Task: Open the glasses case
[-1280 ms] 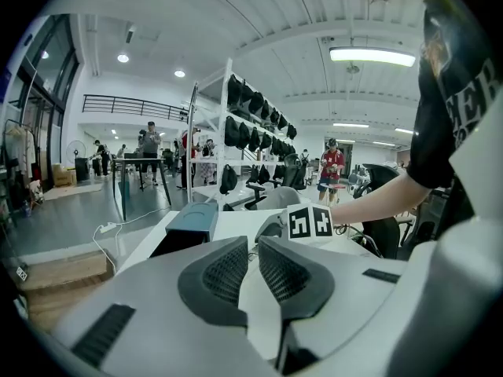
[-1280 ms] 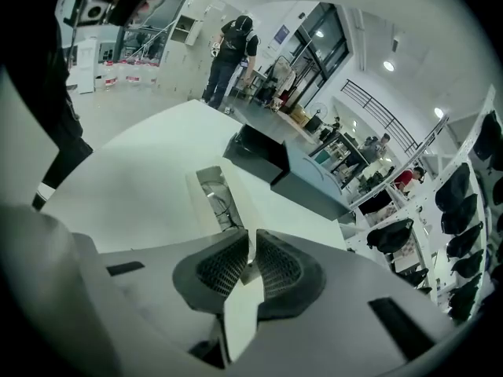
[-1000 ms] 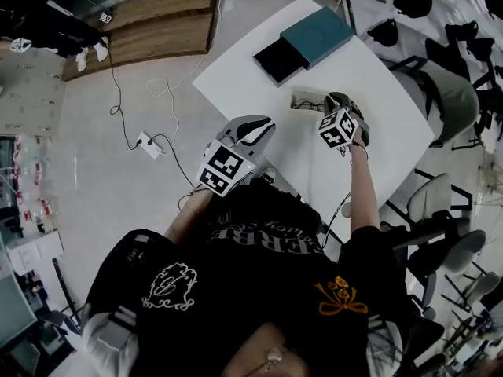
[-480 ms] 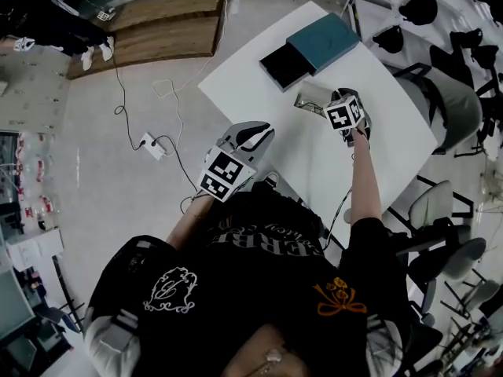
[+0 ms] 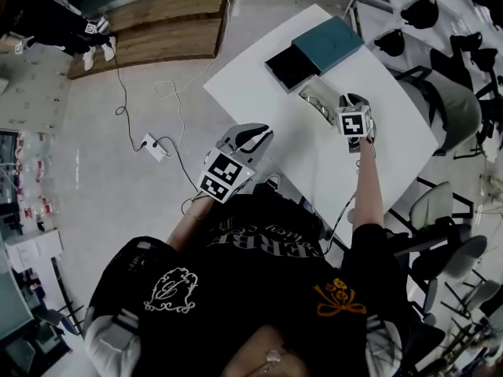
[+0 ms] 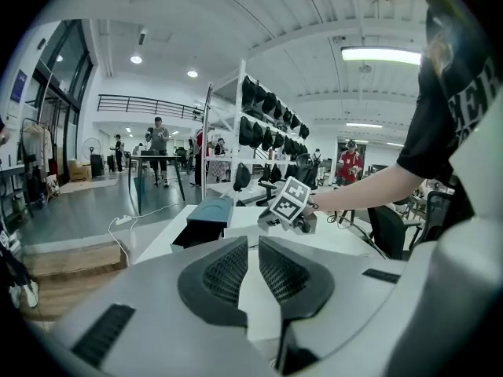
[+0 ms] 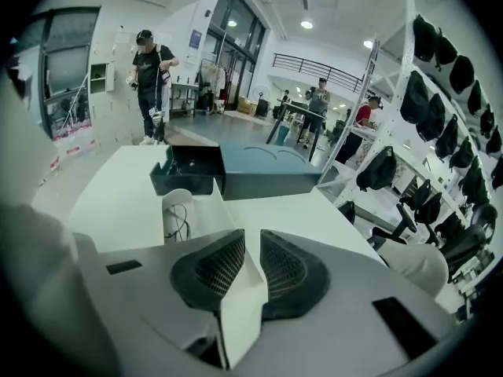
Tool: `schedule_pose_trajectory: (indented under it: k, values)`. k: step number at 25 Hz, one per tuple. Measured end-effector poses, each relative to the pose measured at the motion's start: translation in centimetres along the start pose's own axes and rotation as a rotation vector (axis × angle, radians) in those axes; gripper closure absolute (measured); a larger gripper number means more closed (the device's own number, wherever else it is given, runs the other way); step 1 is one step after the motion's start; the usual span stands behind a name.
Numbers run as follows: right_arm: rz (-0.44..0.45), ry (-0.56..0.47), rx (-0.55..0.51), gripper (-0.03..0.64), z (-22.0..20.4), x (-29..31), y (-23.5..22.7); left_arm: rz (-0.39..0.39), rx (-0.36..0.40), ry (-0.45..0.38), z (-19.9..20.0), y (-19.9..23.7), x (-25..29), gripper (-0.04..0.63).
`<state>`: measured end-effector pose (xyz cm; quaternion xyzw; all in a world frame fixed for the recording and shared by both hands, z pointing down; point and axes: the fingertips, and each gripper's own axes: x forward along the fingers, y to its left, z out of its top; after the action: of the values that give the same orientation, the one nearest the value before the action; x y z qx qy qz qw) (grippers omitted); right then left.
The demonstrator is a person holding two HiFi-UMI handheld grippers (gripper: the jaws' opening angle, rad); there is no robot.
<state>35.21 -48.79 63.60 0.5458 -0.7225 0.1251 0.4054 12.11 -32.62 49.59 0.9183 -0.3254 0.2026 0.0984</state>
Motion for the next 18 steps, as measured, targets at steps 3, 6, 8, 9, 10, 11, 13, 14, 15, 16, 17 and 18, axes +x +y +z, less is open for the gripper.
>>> schedule_pose_trajectory:
  k: [3, 6, 8, 9, 10, 11, 13, 14, 15, 16, 17, 18]
  values:
    - [-0.011, -0.064, 0.065, 0.545, 0.9, -2.2, 0.3, -0.017, 0.005, -0.009, 0.0, 0.2, -0.4, 0.555]
    - [-0.017, -0.151, 0.15, 0.545, 2.1, -5.2, 0.7, -0.043, 0.011, -0.019, 0.2, 0.1, -0.9, 0.555]
    - [-0.015, -0.205, 0.21, 0.545, 2.7, -7.5, 1.4, -0.054, 0.012, -0.027, 0.2, 0.1, -1.5, 0.555]
    - [-0.013, -0.23, 0.236, 0.545, 3.0, -8.7, 1.9, -0.058, 0.012, -0.033, 0.2, 0.1, -1.9, 0.555]
    - [-0.012, -0.254, 0.259, 0.545, 3.2, -10.0, 2.6, -0.062, 0.011, -0.039, 0.2, 0.1, -2.2, 0.555]
    - [-0.012, -0.278, 0.282, 0.545, 3.4, -11.3, 3.2, -0.068, 0.011, -0.044, 0.2, 0.1, -2.7, 0.555]
    - [-0.013, -0.325, 0.333, 0.545, 3.7, -13.9, 4.7, -0.08, 0.015, -0.055, 0.1, 0.0, -3.6, 0.555]
    - [-0.012, -0.35, 0.363, 0.545, 3.8, -15.2, 5.5, -0.085, 0.018, -0.06, 0.1, 0.1, -4.1, 0.555]
    - [-0.009, -0.373, 0.393, 0.545, 3.9, -16.4, 6.4, -0.089, 0.02, -0.066, 0.0, 0.1, -4.7, 0.555]
    - [-0.005, -0.396, 0.42, 0.545, 4.1, -17.6, 7.4, -0.093, 0.022, -0.072, -0.1, 0.2, -5.3, 0.555]
    - [-0.003, -0.414, 0.44, 0.545, 4.2, -18.8, 8.4, -0.098, 0.024, -0.079, -0.1, 0.3, -5.9, 0.555]
    - [-0.003, -0.429, 0.455, 0.545, 4.3, -19.9, 9.4, -0.103, 0.026, -0.086, -0.2, 0.4, -6.6, 0.555]
